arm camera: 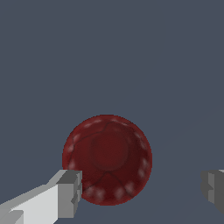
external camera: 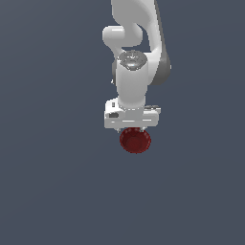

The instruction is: Pick up the object and move it to a goal position.

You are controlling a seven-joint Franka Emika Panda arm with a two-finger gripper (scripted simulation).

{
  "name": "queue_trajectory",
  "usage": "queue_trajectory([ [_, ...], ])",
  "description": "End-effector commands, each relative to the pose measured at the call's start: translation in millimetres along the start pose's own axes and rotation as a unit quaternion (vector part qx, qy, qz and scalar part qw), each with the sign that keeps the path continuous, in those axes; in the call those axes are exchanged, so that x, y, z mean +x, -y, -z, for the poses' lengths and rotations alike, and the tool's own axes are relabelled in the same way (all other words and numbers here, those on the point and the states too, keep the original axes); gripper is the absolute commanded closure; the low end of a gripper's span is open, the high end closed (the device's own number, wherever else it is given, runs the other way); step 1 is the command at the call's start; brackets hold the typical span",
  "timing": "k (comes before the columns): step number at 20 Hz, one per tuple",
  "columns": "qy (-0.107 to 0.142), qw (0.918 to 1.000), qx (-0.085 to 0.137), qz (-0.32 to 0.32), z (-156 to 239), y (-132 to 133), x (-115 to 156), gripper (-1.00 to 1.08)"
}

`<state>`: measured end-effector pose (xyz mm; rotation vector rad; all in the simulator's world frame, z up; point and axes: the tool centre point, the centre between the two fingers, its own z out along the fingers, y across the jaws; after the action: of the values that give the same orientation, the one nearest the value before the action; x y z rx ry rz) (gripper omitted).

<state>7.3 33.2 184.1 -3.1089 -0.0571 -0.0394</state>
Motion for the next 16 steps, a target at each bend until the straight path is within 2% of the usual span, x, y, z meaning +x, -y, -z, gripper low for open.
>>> queue_trajectory([
  [1,0.0,1.0,0.0,0.0,0,0,0,-0.2],
  [7,0.008,0.9998,0.003,-0.017,-7,-13,-4,-0.2],
  [16,0.009,0.9999,0.008,-0.012,-11,-14,-5,-0.2],
])
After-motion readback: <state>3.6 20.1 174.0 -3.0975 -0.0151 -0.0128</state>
